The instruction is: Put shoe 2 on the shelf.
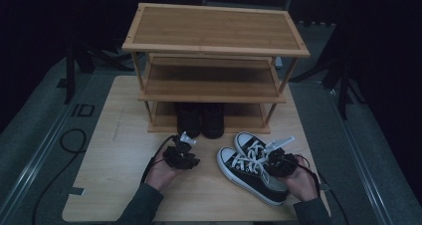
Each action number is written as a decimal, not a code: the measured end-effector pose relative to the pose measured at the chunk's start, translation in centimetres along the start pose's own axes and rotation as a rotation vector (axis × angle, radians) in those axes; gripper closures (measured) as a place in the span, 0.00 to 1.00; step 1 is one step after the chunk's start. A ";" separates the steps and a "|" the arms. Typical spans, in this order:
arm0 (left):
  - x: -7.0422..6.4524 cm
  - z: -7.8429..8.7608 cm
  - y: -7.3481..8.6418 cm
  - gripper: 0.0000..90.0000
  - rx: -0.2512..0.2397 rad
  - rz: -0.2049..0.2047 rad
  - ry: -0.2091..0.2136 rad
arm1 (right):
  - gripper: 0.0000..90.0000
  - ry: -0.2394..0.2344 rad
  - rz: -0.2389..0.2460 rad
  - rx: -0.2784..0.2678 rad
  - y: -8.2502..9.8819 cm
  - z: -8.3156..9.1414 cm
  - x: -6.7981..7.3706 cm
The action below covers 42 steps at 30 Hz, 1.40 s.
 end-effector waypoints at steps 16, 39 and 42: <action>1.0 0.6 0.9 0.71 -0.013 0.038 0.016 | 0.94 -0.003 0.036 0.009 -1.1 1.4 -1.5; 2.0 2.1 2.7 0.71 -0.038 0.091 -0.011 | 0.95 -0.028 0.181 0.042 -5.6 3.8 -1.9; 1.9 2.0 2.9 0.70 -0.031 0.089 -0.012 | 0.95 -0.026 0.211 0.046 -5.9 4.3 -1.8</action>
Point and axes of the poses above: each handheld gripper's, and its own axes: z roughly backward along the jaws, y roughly out of its underside, x roughly to its left, the point moved 9 cm from there along -z, roughly forward along the jaws, and after that the axes turned 13 degrees about -z, right-handed, at the moved point
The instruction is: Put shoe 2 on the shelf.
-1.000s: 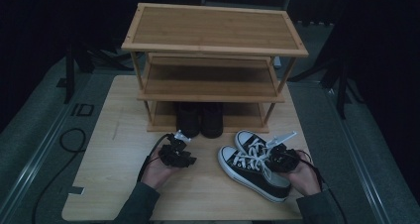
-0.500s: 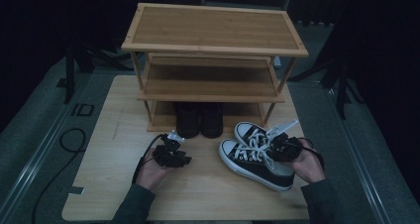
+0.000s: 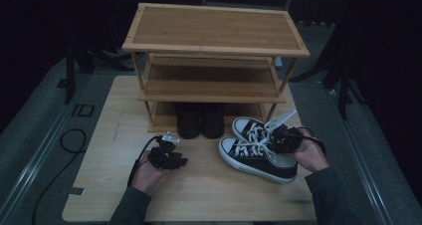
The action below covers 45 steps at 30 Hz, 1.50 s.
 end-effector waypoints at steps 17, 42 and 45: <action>0.5 0.5 0.3 0.70 0.004 0.005 -0.023 | 0.95 -0.004 0.073 -0.042 -2.5 2.5 1.2; 0.8 0.7 0.6 0.70 0.000 0.014 -0.025 | 0.95 -0.060 0.166 -0.031 -5.3 4.1 3.6; 0.8 0.7 0.6 0.70 -0.002 0.015 -0.024 | 0.95 -0.071 0.179 -0.023 -5.3 4.2 3.5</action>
Point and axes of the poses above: each handheld gripper's, and its own axes: z roughly backward along the jaws, y roughly out of its underside, x roughly to its left, the point moved 9 cm from there along -z, roughly forward along the jaws, and after that the axes turned 13 degrees about -z, right-handed, at the moved point
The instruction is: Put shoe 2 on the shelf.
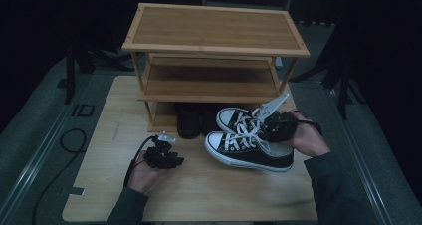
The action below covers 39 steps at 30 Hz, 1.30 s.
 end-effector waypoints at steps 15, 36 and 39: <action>0.1 0.2 0.0 0.70 -0.006 0.005 -0.001 | 0.95 -0.035 0.045 -0.033 -1.1 1.3 1.1; 0.4 0.6 0.2 0.70 -0.018 0.020 0.003 | 0.95 -0.204 0.097 -0.121 -5.1 3.3 2.2; 0.4 0.5 0.2 0.70 -0.018 0.019 0.004 | 0.95 -0.205 0.100 -0.132 -5.8 3.4 2.1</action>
Point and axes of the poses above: each handheld gripper's, and its own axes: z roughly backward along the jaws, y roughly out of its underside, x roughly to its left, the point moved 9 cm from there along -z, roughly forward along the jaws, and after that the axes turned 13 degrees about -z, right-handed, at the moved point
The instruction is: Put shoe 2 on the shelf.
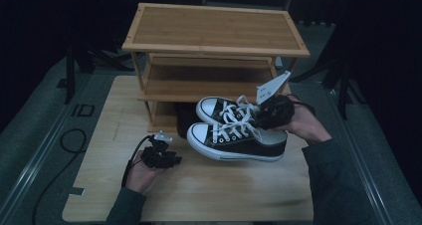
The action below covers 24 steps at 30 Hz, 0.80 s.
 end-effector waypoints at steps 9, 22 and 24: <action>-0.2 -0.2 -0.1 0.70 -0.004 0.003 0.005 | 0.95 0.033 -0.027 -0.013 -2.4 -0.6 -1.3; -0.1 -0.1 -0.1 0.70 -0.007 0.003 0.005 | 0.95 0.092 -0.157 -0.076 -5.8 -1.7 -3.8; -0.1 -0.2 0.0 0.70 -0.006 0.007 0.006 | 0.95 0.124 -0.199 -0.085 -6.1 -1.9 -4.3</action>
Point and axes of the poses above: each handheld gripper's, and its own axes: z roughly backward along the jaws, y roughly out of its underside, x roughly to its left, the point moved 9 cm from there along -z, roughly forward along the jaws, and after that the axes turned 13 degrees about -z, right-handed, at the moved point
